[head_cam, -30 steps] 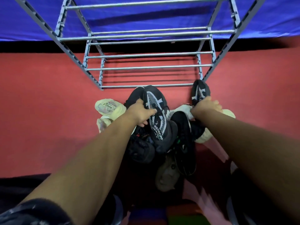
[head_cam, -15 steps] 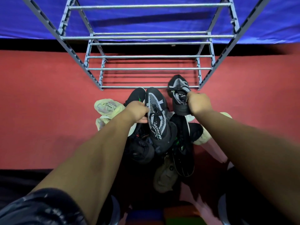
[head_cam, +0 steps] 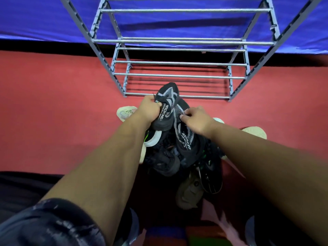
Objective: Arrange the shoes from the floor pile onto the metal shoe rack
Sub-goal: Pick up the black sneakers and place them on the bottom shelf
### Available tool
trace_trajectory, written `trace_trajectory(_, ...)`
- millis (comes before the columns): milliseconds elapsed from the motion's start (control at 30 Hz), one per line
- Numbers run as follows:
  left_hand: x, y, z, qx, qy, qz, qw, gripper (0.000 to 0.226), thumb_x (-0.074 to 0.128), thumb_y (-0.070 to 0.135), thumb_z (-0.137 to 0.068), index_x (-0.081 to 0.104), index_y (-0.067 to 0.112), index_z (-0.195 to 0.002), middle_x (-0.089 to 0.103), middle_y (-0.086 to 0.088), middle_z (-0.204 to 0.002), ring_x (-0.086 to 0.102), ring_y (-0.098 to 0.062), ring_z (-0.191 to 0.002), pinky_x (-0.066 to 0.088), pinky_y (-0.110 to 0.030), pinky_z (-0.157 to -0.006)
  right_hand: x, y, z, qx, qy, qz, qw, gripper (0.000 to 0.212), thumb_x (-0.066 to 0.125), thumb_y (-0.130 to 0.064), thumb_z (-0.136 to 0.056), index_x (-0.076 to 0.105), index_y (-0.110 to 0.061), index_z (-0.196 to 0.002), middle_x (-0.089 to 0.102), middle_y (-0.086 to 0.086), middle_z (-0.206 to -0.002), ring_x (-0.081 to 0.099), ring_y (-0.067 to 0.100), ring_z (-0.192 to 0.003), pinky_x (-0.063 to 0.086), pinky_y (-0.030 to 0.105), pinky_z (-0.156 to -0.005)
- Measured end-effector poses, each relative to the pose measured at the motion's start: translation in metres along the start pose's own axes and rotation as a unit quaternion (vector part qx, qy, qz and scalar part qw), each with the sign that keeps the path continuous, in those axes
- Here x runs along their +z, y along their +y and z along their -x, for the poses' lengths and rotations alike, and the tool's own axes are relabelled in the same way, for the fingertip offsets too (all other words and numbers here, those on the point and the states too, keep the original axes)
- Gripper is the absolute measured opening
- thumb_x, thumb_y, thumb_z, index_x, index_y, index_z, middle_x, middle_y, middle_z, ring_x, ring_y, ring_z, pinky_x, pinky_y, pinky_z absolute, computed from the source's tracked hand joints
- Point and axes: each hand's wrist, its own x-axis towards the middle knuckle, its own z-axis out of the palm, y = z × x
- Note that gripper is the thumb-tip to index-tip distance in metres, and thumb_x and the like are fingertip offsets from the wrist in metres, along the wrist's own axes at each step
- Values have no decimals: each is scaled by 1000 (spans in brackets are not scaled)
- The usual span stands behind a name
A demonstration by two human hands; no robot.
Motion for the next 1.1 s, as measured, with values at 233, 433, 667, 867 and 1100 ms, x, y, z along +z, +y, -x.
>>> trace_trajectory(233, -24, -25, 2, 23, 109, -278, 954, 41, 49, 22, -104, 55, 17, -144, 71, -17, -127, 61, -39, -126, 42, -41, -108, 51, -23, 25, 12, 83, 190, 978, 99, 60, -80, -76, 39, -16, -149, 35, 12, -147, 47, 39, -129, 48, 51, -102)
trace_trajectory(433, -9, -20, 18, -41, 61, -472, 878, 119, 60, 81, -77, 25, 8, -165, 33, -12, -157, 29, -34, -148, 28, -50, -120, 59, -32, 36, 103, 11, 234, 967, 113, 77, -57, -85, 11, -9, -165, 28, 23, -159, 38, 42, -146, 42, 49, -115)
trace_trajectory(667, -8, -20, 16, -24, 46, -538, 842, 116, 76, 73, -67, 40, 7, -154, 41, -11, -140, 41, -32, -135, 35, -48, -112, 47, -19, 37, 54, 15, 212, 976, 90, 73, -52, -86, 30, -12, -154, 46, 22, -145, 53, 44, -131, 49, 51, -108)
trace_trajectory(867, 0, -15, 6, -34, 77, -515, 853, 73, 73, 47, -76, 58, 10, -137, 44, -12, -129, 46, -33, -123, 42, -41, -87, 60, -6, 22, 17, 72, 163, 984, 82, 75, -49, -85, 37, -10, -145, 48, 19, -136, 53, 42, -126, 48, 51, -104)
trace_trajectory(1100, -20, -10, -13, -7, 158, -309, 938, 57, 62, 59, -64, 75, 15, -99, 66, -7, -108, 62, -32, -108, 56, -43, -93, 32, -22, -25, -8, 117, -52, 992, 71, 69, -53, -77, 53, -23, -139, 58, 3, -120, 61, 24, -105, 52, 34, -97)
